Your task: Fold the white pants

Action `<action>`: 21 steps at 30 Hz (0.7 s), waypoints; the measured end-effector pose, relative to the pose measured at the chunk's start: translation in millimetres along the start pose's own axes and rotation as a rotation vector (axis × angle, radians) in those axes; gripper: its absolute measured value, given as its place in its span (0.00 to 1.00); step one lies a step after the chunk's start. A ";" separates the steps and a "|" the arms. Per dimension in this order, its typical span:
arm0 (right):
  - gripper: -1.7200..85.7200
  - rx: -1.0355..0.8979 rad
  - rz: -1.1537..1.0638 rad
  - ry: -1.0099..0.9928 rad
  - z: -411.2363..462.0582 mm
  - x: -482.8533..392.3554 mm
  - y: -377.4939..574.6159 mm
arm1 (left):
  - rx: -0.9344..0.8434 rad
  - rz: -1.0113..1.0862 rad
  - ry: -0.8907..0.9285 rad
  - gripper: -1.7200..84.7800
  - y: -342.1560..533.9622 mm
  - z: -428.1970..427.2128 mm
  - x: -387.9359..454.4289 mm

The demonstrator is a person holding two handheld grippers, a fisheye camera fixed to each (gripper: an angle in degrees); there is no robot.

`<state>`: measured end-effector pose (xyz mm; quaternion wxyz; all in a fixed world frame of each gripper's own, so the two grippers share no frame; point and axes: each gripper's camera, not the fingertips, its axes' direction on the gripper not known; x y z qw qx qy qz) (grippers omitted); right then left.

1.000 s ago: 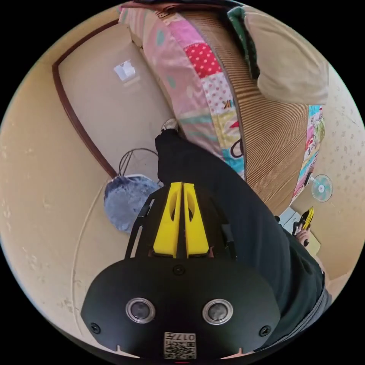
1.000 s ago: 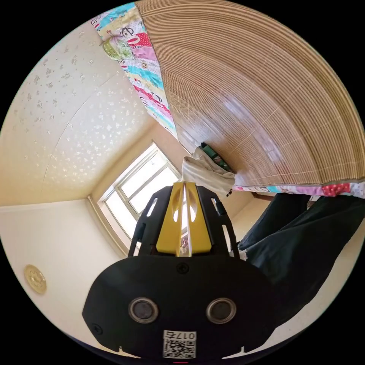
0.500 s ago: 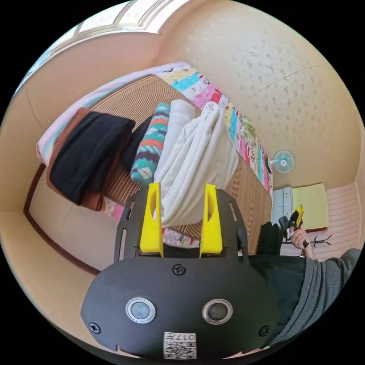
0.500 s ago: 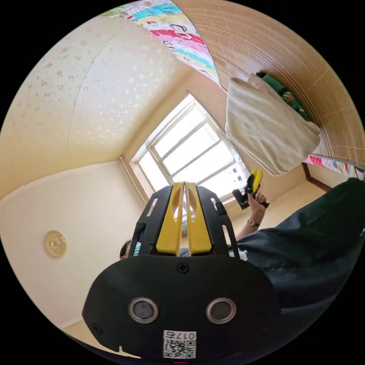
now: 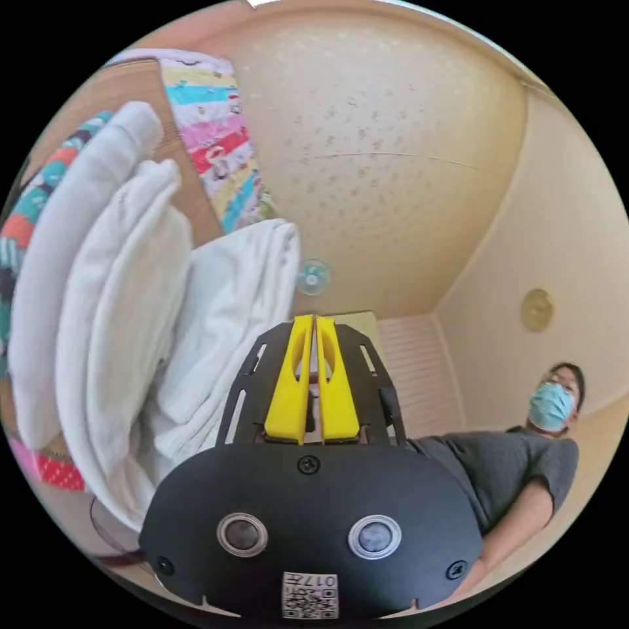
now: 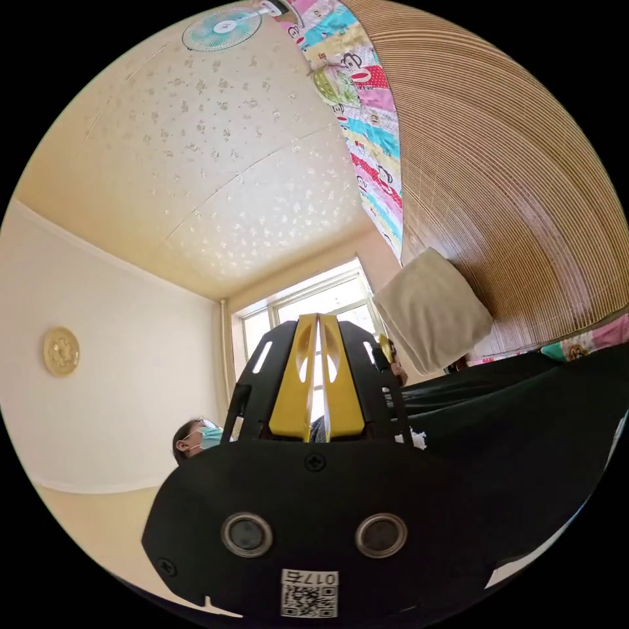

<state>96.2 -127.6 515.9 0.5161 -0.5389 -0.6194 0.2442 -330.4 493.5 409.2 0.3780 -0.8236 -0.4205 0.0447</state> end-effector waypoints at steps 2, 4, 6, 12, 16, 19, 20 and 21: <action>0.03 -0.024 -0.014 0.017 -3.6 2.8 -0.2 | -0.030 0.107 0.184 0.01 -12.9 43.1 30.7; 0.03 -0.051 -0.011 0.046 -6.0 8.4 -7.5 | -0.216 0.139 0.068 0.01 -31.1 92.1 58.4; 0.03 -0.044 -0.003 0.034 -5.6 10.7 -12.5 | -0.261 0.216 -0.263 0.01 -43.3 125.1 90.2; 0.03 -0.128 -0.056 -0.010 14.1 7.8 -23.2 | 0.102 -0.026 -0.954 0.14 -15.4 94.5 90.1; 0.03 -0.111 0.002 0.006 13.1 25.9 -25.0 | 0.124 -0.225 -1.064 0.23 3.4 90.0 53.5; 0.03 -0.089 0.036 -0.036 14.3 35.2 -21.3 | 0.019 -0.329 -0.919 0.24 7.1 117.2 13.8; 0.03 -0.090 0.039 -0.041 15.3 36.1 -20.7 | -0.016 -0.340 -0.905 0.24 8.0 133.8 4.1; 0.03 -0.093 0.038 -0.042 17.6 36.8 -19.2 | -0.072 -0.347 -0.909 0.24 7.7 153.1 -5.3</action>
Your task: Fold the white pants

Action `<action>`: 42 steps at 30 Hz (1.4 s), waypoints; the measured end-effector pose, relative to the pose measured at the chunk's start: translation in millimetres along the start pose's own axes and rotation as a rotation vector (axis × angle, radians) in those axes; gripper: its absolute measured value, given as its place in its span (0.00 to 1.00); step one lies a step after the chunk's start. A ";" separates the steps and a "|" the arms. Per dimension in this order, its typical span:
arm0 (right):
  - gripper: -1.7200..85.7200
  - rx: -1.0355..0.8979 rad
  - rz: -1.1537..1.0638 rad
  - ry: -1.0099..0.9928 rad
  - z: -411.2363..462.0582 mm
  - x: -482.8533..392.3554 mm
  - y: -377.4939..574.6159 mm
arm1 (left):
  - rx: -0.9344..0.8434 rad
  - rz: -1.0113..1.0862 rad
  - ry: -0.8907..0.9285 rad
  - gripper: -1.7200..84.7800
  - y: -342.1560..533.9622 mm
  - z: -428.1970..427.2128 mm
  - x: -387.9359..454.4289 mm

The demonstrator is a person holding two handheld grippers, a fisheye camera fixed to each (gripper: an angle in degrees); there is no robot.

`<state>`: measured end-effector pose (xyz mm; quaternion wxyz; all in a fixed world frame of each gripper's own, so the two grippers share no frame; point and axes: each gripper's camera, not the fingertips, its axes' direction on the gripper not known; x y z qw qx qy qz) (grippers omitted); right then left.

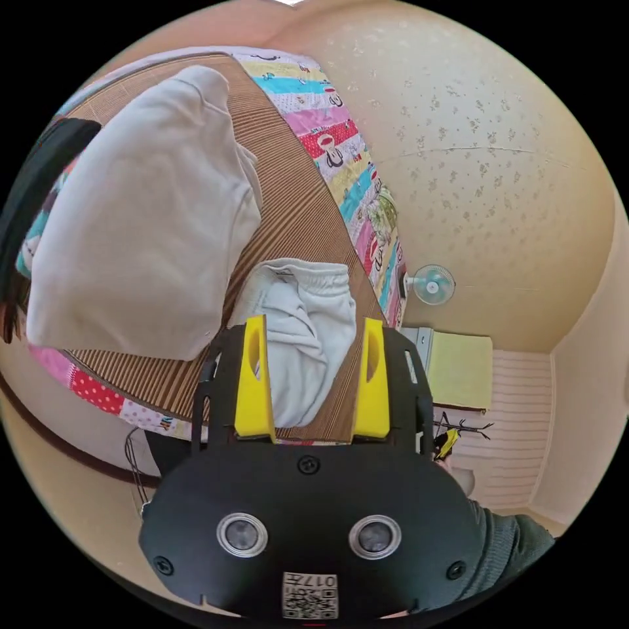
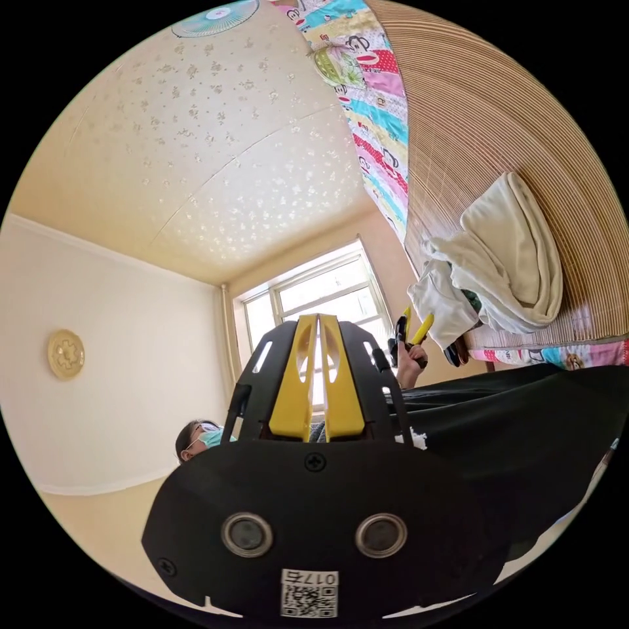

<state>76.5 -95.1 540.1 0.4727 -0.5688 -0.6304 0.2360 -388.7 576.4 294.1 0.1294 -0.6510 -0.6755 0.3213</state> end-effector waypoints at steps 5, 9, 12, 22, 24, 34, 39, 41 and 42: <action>0.03 -0.008 -0.021 0.046 6.9 4.6 8.2 | -0.237 0.070 -0.082 0.24 -8.2 78.3 32.7; 0.03 0.035 -0.023 -0.017 2.9 18.5 28.3 | -0.211 -0.077 -0.029 0.24 -12.8 98.9 20.4; 0.03 0.083 -0.028 -0.027 -5.8 27.4 50.0 | -0.269 -0.241 0.090 0.24 -8.8 118.7 4.1; 0.03 0.255 -0.097 -0.062 -47.3 54.0 106.0 | -0.356 -0.170 0.519 0.07 27.0 123.3 9.5; 0.03 0.253 -0.098 -0.059 -50.3 61.8 110.2 | -0.449 0.097 0.599 0.07 42.1 110.5 45.1; 0.12 0.206 -0.109 -0.012 -41.9 89.5 103.3 | -0.564 0.941 0.731 0.06 168.0 7.6 213.2; 0.14 0.060 -0.155 -0.017 -13.7 93.5 104.1 | -0.384 1.048 0.961 0.06 231.5 -52.9 234.2; 0.14 0.007 -0.186 -0.013 -5.1 95.7 111.5 | -0.325 1.093 1.074 0.06 248.9 -74.7 234.3; 0.14 -0.028 -0.203 -0.013 -0.6 98.1 118.2 | -0.299 1.134 1.151 0.06 260.7 -89.6 235.3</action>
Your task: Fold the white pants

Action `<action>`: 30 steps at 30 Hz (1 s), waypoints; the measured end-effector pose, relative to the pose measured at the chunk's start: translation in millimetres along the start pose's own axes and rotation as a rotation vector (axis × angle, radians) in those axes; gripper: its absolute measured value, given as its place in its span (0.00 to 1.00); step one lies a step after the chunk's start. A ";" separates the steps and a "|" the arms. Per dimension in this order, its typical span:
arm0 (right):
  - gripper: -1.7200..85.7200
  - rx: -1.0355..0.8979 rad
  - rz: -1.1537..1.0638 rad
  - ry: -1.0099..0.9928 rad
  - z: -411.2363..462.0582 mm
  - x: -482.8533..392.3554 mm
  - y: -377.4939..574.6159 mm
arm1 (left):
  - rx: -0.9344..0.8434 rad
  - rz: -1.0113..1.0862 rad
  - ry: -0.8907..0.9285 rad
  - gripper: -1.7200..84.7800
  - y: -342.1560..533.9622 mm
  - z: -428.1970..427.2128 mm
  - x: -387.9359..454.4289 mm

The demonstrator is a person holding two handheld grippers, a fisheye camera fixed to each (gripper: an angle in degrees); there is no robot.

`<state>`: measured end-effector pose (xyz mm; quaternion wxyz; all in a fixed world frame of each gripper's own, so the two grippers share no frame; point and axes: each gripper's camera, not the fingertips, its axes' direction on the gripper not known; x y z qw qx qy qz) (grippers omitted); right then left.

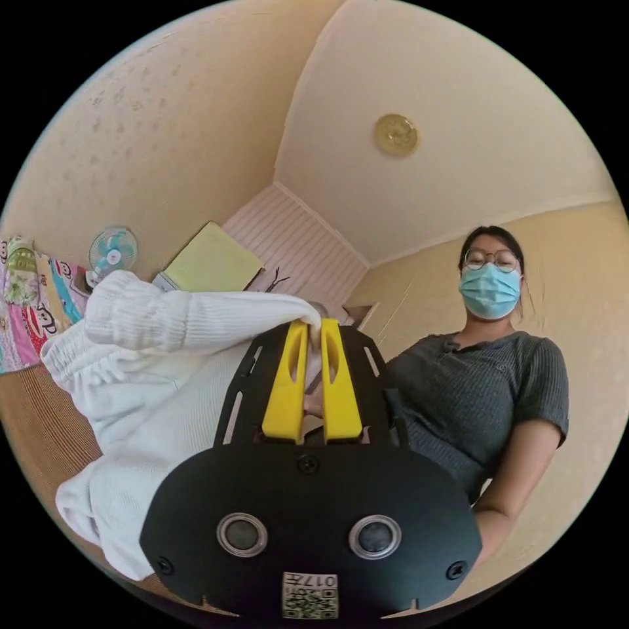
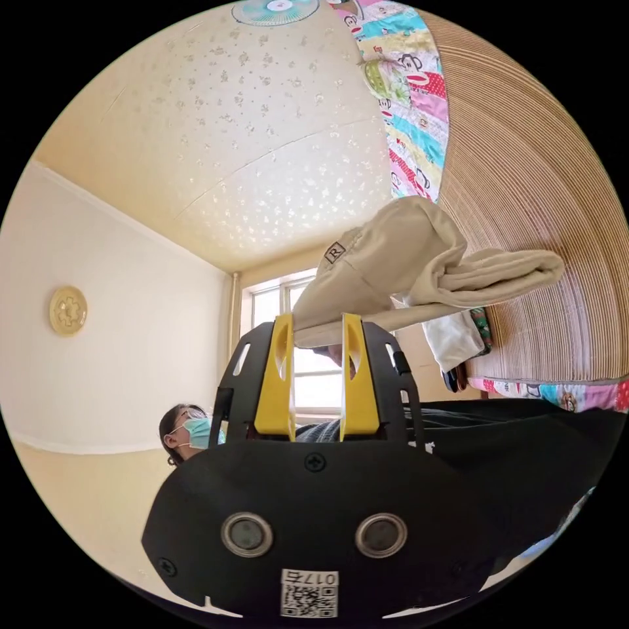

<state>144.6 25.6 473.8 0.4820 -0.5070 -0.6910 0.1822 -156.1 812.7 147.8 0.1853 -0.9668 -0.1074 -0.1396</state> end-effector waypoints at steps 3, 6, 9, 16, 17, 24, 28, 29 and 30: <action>0.14 -0.068 -0.029 -0.021 6.7 4.7 23.1 | 0.015 0.161 0.056 0.06 -4.5 9.6 50.1; 0.14 -0.114 -0.049 -0.026 6.6 9.6 49.0 | -0.032 0.275 0.102 0.06 -9.7 28.7 95.7; 0.14 -0.126 -0.073 0.034 1.7 12.3 75.1 | -0.060 0.356 0.202 0.06 -6.6 48.1 129.3; 0.18 -0.182 -0.165 0.148 9.0 11.4 129.8 | -0.007 0.478 0.588 0.06 20.0 86.0 174.8; 0.19 -0.198 -0.171 0.148 12.4 12.1 134.1 | 0.011 0.489 0.653 0.06 25.9 92.7 180.5; 0.23 -0.289 -0.206 0.116 45.4 40.5 182.1 | 0.205 0.512 0.980 0.05 63.5 109.4 188.8; 0.28 -0.283 -0.217 0.240 56.5 54.2 200.3 | 0.292 0.522 1.062 0.05 77.7 110.0 188.9; 0.28 -0.295 -0.231 0.222 59.8 54.5 202.7 | 0.304 0.521 1.077 0.05 80.4 112.0 188.9; 0.29 -0.321 -0.258 0.164 67.0 54.6 206.3 | 0.311 0.514 1.085 0.05 82.5 115.0 188.2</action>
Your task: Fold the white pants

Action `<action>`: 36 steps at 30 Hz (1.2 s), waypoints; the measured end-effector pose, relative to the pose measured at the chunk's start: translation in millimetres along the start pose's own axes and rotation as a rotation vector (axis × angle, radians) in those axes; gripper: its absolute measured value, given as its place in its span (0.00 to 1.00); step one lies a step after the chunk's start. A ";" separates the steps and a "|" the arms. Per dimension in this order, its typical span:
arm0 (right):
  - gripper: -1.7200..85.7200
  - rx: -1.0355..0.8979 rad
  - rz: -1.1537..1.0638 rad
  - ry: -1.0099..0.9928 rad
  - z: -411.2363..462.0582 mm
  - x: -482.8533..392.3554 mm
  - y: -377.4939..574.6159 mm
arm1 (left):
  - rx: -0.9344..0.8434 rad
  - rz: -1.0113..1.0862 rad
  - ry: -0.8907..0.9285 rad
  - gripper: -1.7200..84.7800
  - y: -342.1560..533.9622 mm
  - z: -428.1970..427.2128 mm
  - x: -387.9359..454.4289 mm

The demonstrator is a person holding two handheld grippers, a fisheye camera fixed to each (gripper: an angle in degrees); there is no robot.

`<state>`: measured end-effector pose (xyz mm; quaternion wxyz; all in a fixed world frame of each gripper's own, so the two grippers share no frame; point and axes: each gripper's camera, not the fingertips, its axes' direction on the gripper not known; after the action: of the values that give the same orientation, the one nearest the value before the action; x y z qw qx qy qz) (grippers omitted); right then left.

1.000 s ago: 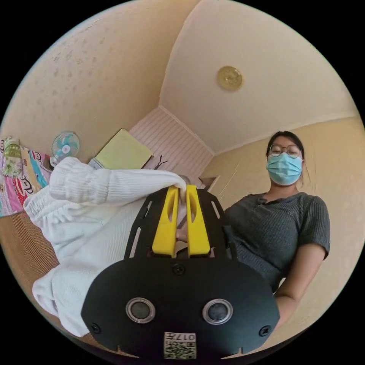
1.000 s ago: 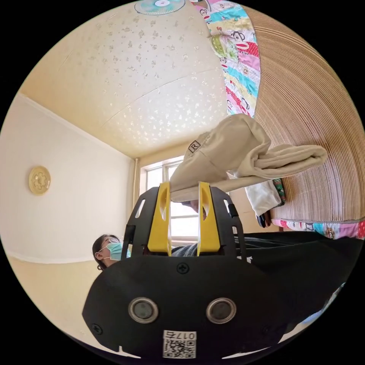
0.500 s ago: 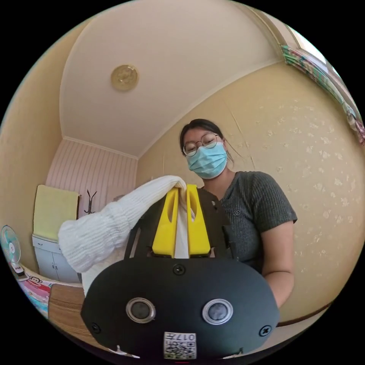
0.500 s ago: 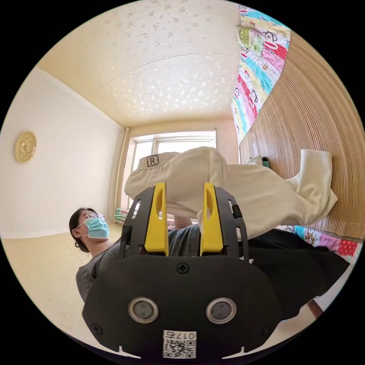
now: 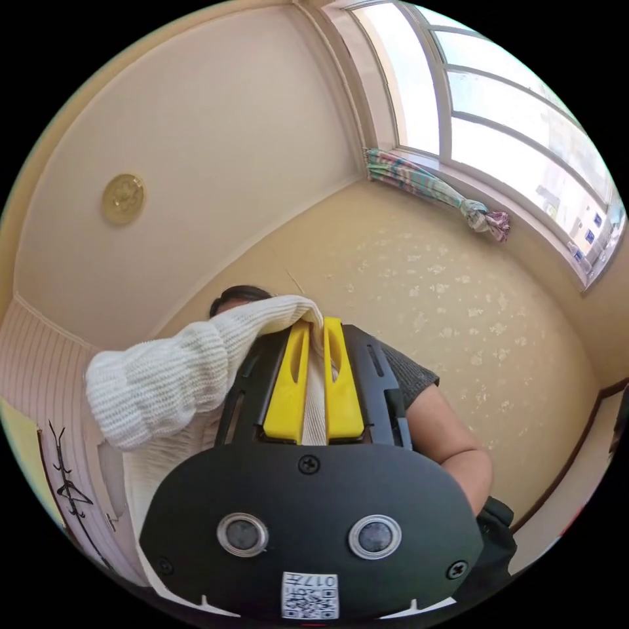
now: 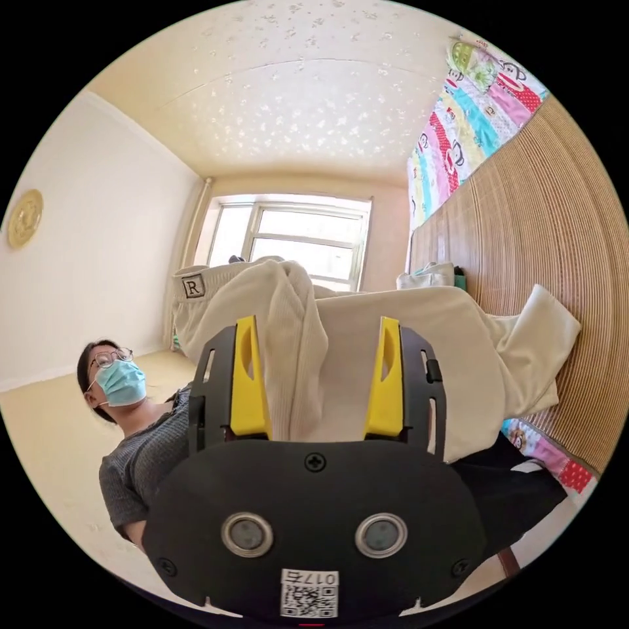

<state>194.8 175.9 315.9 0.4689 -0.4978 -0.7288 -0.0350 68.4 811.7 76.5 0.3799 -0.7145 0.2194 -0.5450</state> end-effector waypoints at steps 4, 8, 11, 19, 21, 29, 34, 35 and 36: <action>0.26 -0.129 -0.122 -0.435 29.8 -9.2 -5.8 | -0.002 -0.032 -0.001 0.06 9.7 1.9 -9.4; 0.11 0.010 -0.284 -0.570 3.1 -45.1 -1.8 | -0.047 -0.051 -0.049 0.06 -1.9 -1.2 -5.2; 0.06 0.080 -0.517 -0.395 -33.6 -130.5 6.5 | -0.187 -0.073 -0.273 0.06 -31.2 0.6 11.2; 0.03 0.093 -0.987 -0.016 -21.4 -383.1 37.8 | -0.541 -0.142 -0.809 0.07 -106.0 34.3 -25.8; 0.03 0.114 -1.033 0.012 -17.4 -417.3 41.1 | -0.614 -0.203 -1.049 0.07 -125.0 42.4 -56.5; 0.03 0.331 -1.185 0.384 -13.3 -479.6 84.8 | -0.881 0.034 -1.673 0.07 -93.8 80.8 -114.7; 0.03 0.516 -1.120 0.640 -24.5 -465.5 28.8 | -0.885 0.103 -1.958 0.06 -72.6 19.9 -187.7; 0.03 0.521 -1.090 0.678 -27.1 -461.5 11.8 | -0.903 0.054 -2.003 0.06 -79.3 -11.4 -214.7; 0.03 0.529 -1.030 0.746 -34.3 -451.4 -28.4 | -0.907 0.003 -2.029 0.06 -89.4 -48.7 -243.0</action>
<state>224.7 -168.7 22.6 0.7177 0.0885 -0.6465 -0.2432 -62.0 1028.7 3.3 0.0874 -0.9015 -0.0133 0.4236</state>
